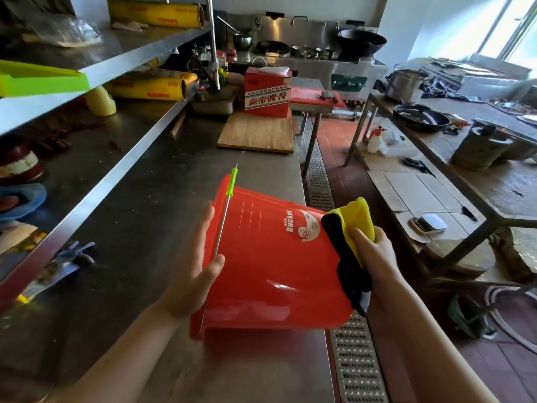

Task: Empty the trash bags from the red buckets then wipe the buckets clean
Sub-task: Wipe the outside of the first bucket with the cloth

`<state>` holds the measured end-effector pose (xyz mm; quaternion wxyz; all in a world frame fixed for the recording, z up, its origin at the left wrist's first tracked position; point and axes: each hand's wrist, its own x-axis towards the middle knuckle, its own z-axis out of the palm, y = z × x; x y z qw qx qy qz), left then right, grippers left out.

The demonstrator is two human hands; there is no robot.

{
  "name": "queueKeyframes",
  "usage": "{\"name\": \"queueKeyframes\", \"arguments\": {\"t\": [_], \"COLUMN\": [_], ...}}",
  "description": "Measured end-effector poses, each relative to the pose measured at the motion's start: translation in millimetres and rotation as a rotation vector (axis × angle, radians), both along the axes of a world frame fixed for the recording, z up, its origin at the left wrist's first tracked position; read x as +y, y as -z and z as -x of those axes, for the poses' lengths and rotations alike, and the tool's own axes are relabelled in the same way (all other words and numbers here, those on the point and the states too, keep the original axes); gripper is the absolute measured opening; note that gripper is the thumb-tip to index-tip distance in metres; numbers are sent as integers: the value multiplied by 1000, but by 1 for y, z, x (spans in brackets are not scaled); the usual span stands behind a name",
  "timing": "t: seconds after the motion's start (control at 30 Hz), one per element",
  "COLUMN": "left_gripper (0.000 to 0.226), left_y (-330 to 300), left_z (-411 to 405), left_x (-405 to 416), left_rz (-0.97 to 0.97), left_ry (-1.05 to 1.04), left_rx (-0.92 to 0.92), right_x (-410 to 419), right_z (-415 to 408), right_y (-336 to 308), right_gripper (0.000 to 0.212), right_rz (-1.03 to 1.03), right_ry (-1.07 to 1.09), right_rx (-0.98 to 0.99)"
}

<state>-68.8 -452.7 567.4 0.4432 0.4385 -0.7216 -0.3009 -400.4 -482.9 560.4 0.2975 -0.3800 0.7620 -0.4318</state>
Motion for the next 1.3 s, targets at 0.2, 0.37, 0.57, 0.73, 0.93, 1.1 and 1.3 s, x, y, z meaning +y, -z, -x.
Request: {"name": "queueKeyframes", "arguments": {"t": [0.2, 0.37, 0.57, 0.73, 0.93, 1.1, 1.3], "left_gripper": [79, 69, 84, 90, 80, 83, 74], "left_y": [12, 4, -27, -23, -11, -12, -10], "left_z": [-1, -3, 0, 9, 5, 9, 3], "left_x": [7, 5, -15, -24, -11, -3, 3], "left_rz": [35, -5, -134, -224, -221, -254, -134], "left_ry": [-9, -89, -121, -77, -64, -104, -64], "left_rx": [3, 41, -67, -86, -17, 22, 86], "right_x": [17, 17, 2, -24, -46, -51, -46], "right_z": [-5, -4, -4, -17, -49, -103, -183], "right_y": [9, -2, -24, -34, -40, -53, -61], "right_gripper": [36, 37, 27, 30, 55, 59, 44], "right_rz": [-23, -134, -58, -86, -166, -88, 147], "right_ry": [-11, -115, -324, -366, -413, -516, -646], "right_rx": [85, 377, 501, 494, 661, 747, 753]}}
